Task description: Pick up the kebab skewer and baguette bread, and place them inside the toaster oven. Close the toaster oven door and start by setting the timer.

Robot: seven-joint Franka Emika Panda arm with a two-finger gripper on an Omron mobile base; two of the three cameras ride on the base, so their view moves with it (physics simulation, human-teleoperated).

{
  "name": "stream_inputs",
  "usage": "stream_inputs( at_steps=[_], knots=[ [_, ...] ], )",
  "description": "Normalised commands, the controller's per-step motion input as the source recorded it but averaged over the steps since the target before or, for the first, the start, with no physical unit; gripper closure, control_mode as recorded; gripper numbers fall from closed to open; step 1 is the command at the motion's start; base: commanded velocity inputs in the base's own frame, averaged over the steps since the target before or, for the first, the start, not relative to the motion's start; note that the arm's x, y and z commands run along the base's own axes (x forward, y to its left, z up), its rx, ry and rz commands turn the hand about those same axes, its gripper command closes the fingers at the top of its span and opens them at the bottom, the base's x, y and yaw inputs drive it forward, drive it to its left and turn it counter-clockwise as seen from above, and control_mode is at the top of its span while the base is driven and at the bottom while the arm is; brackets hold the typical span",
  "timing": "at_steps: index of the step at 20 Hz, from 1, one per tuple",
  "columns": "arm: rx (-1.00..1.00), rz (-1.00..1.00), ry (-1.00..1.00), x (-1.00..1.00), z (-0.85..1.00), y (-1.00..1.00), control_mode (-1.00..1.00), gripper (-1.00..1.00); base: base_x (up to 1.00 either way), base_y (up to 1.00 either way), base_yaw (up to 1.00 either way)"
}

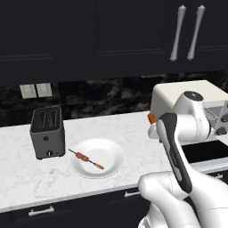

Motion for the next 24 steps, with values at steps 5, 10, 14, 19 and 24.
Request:
stream_inputs(
  at_steps=[5,10,14,19,24],
  knots=[
    [0.0,-0.01,0.0,-0.19,0.0,-0.73,-1.0,1.0,0.0,-0.09,0.0],
    [0.0,0.05,0.0,-0.31,-0.02,-1.0,-1.0,1.0,0.0,0.0,0.0],
    [0.01,0.24,0.0,0.0,-0.09,-1.0,-1.0,1.0,0.0,0.0,0.0],
    [0.0,0.27,0.0,0.0,-0.19,-1.0,-1.0,1.0,0.0,0.0,0.0],
    [0.02,0.07,0.0,0.23,-0.03,-0.8,-1.0,1.0,0.0,0.0,0.0]
  ],
)
